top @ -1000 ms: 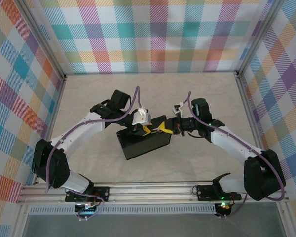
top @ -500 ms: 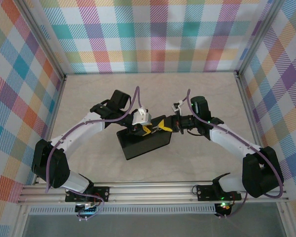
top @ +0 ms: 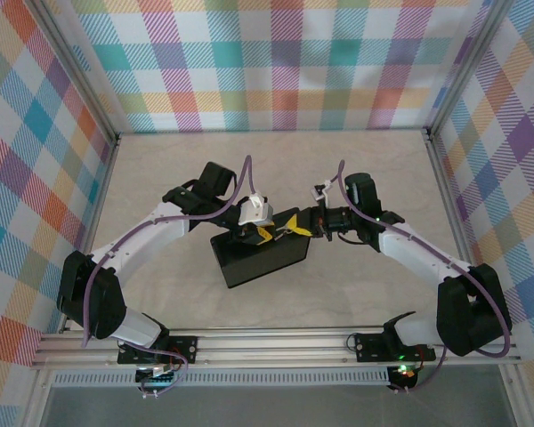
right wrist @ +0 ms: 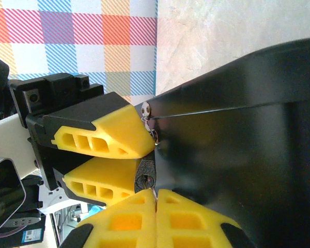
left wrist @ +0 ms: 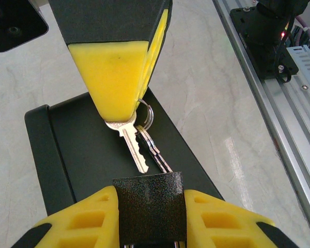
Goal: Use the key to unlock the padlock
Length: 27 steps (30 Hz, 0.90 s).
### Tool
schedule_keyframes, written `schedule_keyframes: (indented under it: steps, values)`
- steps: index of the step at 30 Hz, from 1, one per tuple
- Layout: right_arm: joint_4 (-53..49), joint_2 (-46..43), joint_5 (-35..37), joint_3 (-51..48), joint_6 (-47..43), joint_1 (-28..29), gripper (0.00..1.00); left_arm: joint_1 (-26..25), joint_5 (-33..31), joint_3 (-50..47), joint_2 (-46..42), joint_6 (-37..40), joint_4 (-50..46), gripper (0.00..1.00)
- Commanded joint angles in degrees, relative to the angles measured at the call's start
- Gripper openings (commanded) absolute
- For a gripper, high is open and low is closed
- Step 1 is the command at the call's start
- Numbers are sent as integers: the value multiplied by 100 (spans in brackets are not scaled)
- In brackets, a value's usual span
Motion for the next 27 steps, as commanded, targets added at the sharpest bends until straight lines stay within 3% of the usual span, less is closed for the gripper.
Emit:
schedule_keyframes:
  steps: [1,27]
  values:
    - [-74,-68,-20,120,-120,32,3,-46,206,-23,19,3,104,16]
    - [549,182,-283,79,403,389,3,-142,-78,-145,-14,-185,448,16]
